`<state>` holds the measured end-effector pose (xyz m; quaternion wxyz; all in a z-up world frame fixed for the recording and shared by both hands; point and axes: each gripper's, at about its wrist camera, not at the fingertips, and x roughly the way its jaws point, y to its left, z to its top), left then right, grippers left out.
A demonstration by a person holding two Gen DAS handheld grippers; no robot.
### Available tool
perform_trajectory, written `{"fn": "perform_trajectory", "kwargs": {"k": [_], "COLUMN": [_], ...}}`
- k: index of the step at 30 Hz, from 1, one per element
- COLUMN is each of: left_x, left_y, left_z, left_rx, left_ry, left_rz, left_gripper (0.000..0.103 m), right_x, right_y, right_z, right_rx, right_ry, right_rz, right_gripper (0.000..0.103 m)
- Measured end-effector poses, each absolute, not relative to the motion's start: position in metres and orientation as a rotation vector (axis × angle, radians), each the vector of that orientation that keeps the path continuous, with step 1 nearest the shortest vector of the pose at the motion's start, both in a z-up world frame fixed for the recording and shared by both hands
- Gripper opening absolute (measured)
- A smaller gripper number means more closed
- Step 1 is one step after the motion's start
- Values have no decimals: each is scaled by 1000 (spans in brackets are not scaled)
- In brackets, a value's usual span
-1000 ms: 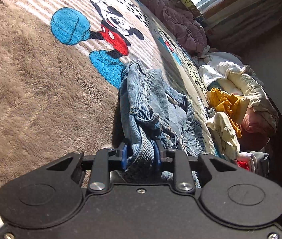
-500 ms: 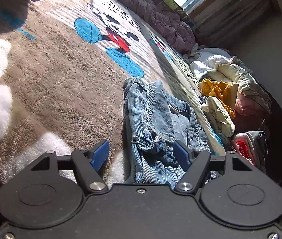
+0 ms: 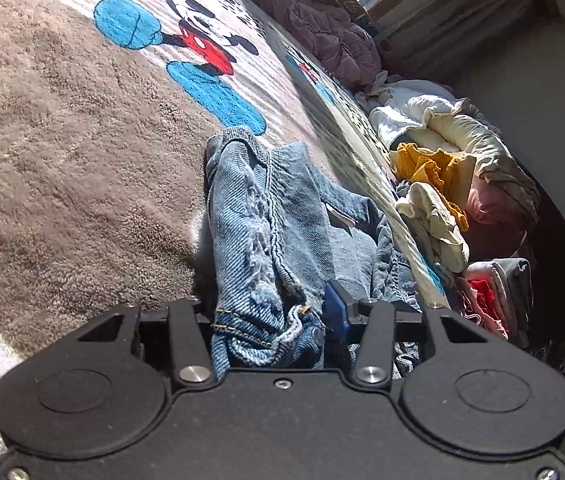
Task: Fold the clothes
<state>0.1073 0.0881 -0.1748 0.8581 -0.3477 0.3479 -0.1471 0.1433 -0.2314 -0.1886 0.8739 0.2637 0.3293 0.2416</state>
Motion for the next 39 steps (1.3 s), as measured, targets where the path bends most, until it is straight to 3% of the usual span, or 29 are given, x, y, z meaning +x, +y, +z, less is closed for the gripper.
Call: {"fn": "perform_trajectory", "kwargs": {"k": [4, 9, 13, 14, 15, 16, 17, 18, 21, 22, 26, 27, 30, 34, 39], "left_x": [107, 94, 74, 69, 69, 68, 66, 64, 63, 64, 69, 71, 76, 69, 48], "left_y": [90, 98, 112, 115, 117, 119, 121, 124, 122, 120, 114, 113, 109, 106, 113], "left_z": [-176, -166, -157, -156, -159, -162, -161, -160, -162, -163, -167, -168, -170, -161, -132], "left_rx": [-765, -826, -827, -815, -773, -746, -747, -748, -707, -687, -670, -678, -702, -714, -727], "left_ry": [736, 703, 691, 697, 724, 742, 733, 723, 709, 705, 696, 694, 688, 662, 604], "left_rz": [-325, -354, -339, -325, -285, -263, -265, -266, -256, -251, -257, -265, -286, -312, -304], "left_gripper": [29, 26, 28, 33, 49, 51, 52, 59, 65, 65, 57, 43, 26, 22, 21], "right_x": [144, 136, 126, 123, 121, 118, 117, 115, 109, 107, 109, 112, 119, 116, 110], "right_y": [-237, -240, -234, -233, -231, -230, -228, -227, -222, -220, -208, -206, -201, -208, -203], "right_z": [-194, -193, -185, -184, -182, -180, -183, -184, -178, -176, -185, -186, -189, -188, -167], "right_rx": [635, 716, 691, 685, 679, 670, 637, 621, 555, 534, 474, 496, 559, 652, 672], "right_ry": [720, 736, 734, 733, 732, 735, 760, 764, 742, 736, 718, 721, 730, 731, 706], "right_rz": [530, 583, 589, 591, 592, 589, 550, 537, 533, 532, 543, 552, 581, 607, 684], "right_gripper": [37, 28, 27, 27, 33, 43, 43, 43, 68, 70, 70, 67, 35, 26, 26]}}
